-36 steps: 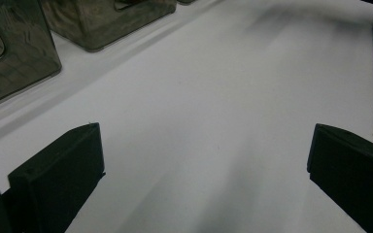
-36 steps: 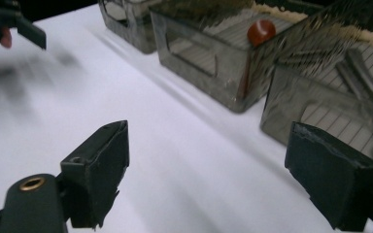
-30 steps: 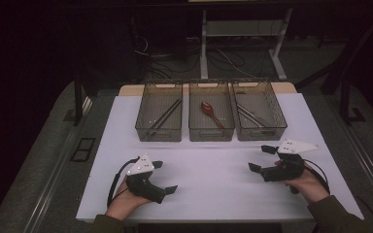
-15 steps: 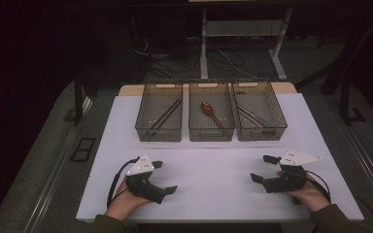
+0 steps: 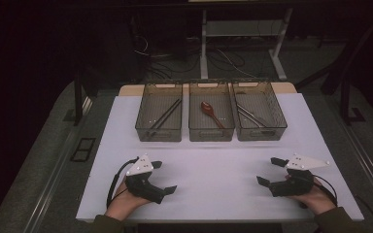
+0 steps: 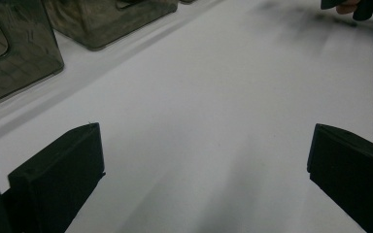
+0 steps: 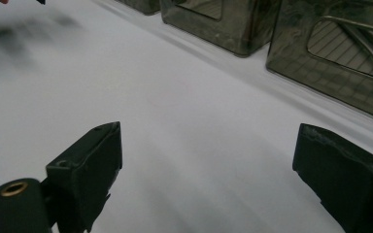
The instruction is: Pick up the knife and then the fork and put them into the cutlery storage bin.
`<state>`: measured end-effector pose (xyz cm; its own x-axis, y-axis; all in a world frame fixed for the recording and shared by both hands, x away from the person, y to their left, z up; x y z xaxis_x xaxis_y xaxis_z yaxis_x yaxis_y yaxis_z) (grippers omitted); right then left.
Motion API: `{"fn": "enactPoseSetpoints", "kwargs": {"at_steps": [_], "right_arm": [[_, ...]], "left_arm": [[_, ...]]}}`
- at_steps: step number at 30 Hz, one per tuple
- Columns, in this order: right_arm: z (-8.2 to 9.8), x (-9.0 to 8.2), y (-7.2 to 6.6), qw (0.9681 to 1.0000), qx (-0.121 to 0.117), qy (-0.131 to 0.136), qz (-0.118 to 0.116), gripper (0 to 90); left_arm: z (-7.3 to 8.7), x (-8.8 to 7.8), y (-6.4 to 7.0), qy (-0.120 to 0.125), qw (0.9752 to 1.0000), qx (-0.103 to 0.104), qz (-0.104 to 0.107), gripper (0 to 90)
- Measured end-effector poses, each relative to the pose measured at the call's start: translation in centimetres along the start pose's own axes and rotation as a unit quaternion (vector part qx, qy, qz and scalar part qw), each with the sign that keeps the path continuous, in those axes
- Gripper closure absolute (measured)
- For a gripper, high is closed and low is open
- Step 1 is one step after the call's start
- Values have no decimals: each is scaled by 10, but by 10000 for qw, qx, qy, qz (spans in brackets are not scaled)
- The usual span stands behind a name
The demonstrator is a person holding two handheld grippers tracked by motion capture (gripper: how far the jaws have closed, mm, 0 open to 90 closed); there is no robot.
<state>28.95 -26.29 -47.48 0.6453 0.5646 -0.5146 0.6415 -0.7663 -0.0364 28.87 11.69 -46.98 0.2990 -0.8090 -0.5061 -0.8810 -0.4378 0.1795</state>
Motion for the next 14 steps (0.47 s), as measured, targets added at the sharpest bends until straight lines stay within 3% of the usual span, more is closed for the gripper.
{"fn": "enactPoseSetpoints", "kwargs": {"at_steps": [14], "right_arm": [[-1,-3,2,10000,-65,36,-5,99]], "left_arm": [[2,1,-1,-98,9999,2,-52,0]]}}
Point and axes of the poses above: each handheld gripper's, and its own axes: x roughly forward along the jaws, z roughly out of its underside, y roughly to its right, the point moved 6 cm from there along x, roughly forward along the jaws, and after that the axes turned 6 degrees about z, right-handed, at the moved point
